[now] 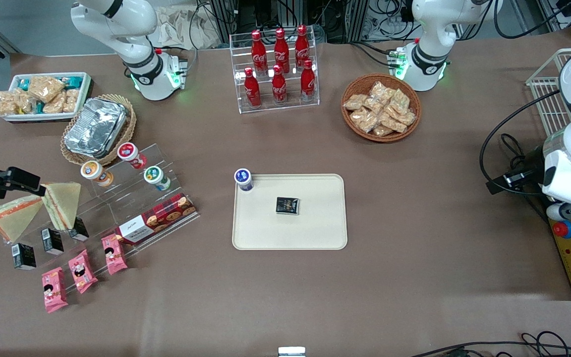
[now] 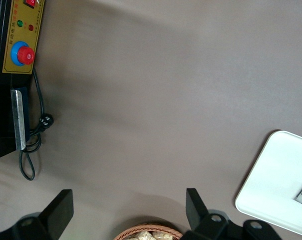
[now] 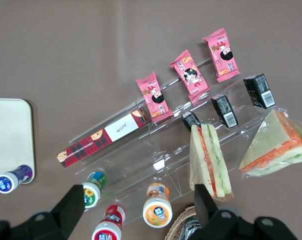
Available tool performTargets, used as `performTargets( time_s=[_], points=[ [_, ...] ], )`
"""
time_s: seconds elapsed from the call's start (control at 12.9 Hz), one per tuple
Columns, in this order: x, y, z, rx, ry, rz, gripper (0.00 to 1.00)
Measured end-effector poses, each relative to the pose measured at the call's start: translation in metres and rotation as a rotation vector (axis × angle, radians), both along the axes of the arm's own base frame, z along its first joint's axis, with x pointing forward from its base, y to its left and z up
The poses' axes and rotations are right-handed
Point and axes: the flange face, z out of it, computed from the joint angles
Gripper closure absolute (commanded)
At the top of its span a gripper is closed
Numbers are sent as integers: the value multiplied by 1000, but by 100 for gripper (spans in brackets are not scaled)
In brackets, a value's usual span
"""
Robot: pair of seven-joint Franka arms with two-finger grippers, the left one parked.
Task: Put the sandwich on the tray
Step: 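Move the right gripper over the rack toward the carrot-filled wrapped sandwich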
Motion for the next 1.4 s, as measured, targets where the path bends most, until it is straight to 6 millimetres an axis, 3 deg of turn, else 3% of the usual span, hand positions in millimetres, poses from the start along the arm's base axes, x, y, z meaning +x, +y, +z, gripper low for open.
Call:
performTargets(
  time_s=[0.85, 1.4],
  points=[
    [1, -8, -3, -1, 4, -20, 2],
    [-13, -93, -11, -1, 17, -163, 2]
  ],
)
